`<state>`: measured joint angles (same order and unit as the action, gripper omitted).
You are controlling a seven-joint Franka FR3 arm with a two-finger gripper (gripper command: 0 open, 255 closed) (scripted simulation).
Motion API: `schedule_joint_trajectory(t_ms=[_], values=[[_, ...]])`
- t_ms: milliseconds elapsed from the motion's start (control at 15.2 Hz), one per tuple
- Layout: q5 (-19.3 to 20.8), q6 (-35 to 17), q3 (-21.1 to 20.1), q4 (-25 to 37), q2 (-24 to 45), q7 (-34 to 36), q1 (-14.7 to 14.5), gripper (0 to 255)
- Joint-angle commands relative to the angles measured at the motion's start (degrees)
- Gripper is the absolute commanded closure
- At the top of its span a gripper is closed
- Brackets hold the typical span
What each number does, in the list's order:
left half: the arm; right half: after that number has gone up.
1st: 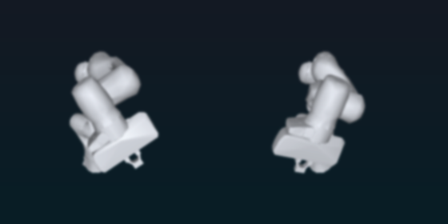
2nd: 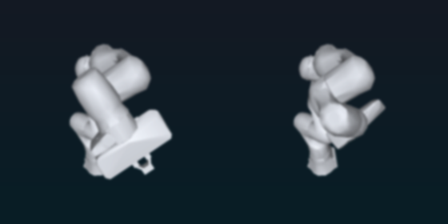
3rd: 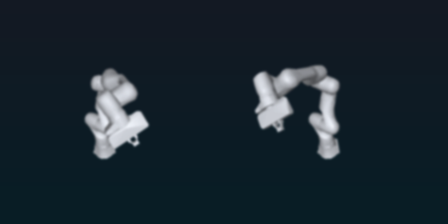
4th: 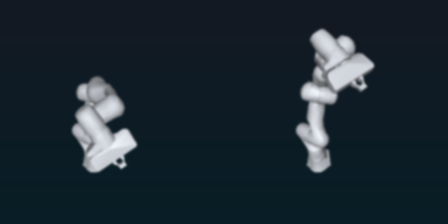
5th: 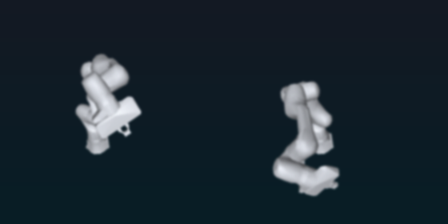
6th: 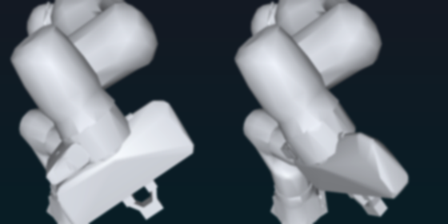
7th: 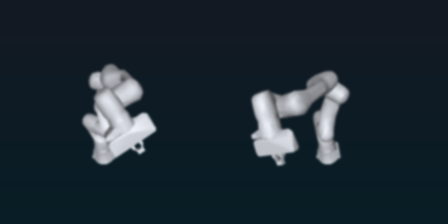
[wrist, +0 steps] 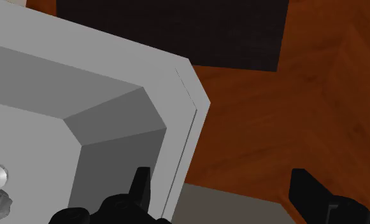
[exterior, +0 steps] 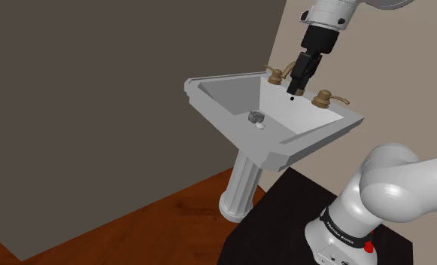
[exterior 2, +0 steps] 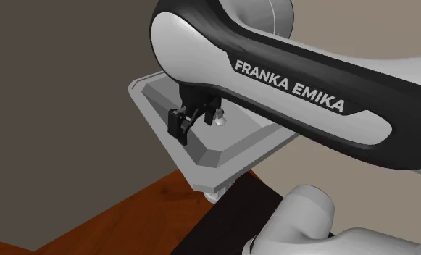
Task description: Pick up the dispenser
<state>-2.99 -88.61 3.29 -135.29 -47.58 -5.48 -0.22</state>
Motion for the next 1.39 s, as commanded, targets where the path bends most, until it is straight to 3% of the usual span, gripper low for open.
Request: schedule_joint_trajectory(t_ms=[0,726,1320], values=[[0.0,0.0,0.0,0.0,0.0,0.0,0.0,0],[4.56,-12.14,13.65,0.6,15.03,-17.48,0.69,0],[1.05,-19.94,23.87,8.59,34.01,-33.38,-0.58,0]])
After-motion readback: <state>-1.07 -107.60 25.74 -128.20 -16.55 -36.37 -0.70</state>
